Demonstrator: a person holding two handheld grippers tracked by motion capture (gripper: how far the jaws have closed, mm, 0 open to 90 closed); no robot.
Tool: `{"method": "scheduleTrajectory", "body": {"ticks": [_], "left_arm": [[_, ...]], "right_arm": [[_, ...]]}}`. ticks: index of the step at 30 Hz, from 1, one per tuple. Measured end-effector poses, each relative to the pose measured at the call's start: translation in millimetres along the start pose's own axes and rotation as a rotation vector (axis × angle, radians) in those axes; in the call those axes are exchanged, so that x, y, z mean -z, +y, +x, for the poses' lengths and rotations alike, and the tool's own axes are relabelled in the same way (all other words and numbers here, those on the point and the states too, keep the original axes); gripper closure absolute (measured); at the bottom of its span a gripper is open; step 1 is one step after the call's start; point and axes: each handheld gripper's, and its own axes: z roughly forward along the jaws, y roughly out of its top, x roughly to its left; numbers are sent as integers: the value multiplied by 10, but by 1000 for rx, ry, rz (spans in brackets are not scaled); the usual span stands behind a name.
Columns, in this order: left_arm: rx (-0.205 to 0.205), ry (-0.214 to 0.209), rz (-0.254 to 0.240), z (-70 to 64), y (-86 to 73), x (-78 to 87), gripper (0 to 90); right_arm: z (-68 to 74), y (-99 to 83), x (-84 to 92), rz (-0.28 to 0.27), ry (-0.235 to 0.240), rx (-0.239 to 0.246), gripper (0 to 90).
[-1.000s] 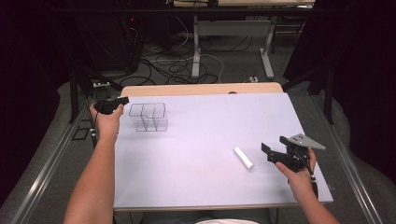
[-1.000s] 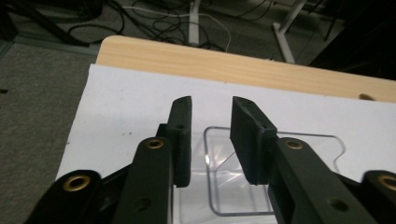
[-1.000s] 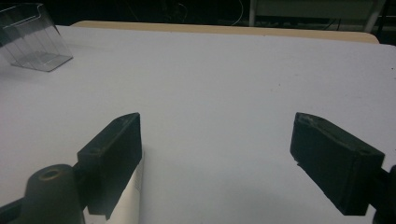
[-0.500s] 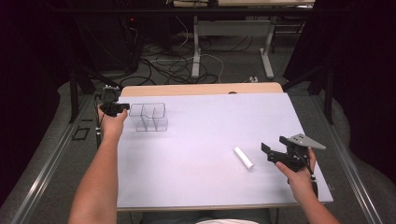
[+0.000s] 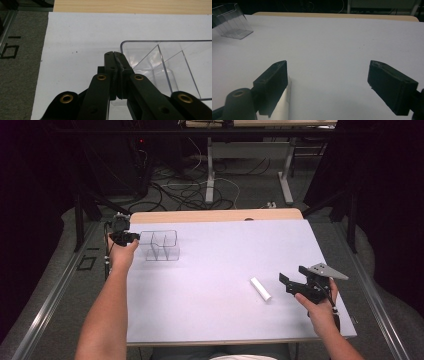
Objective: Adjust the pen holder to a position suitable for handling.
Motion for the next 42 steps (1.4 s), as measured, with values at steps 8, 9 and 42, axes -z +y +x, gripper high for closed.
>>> {"method": "scheduleTrajectory", "body": {"ticks": [8, 9, 42], "left_arm": [[1, -21, -23, 30, -42, -18, 900], [0, -22, -29, 35, -51, -16, 900], [-22, -125, -66, -636, -179, -71, 900]], "right_arm": [[-3, -6, -10, -14, 5, -7, 162], [-4, -6, -14, -15, 1, -6, 162], [21, 1, -50, 1, 13, -17, 162]]}}
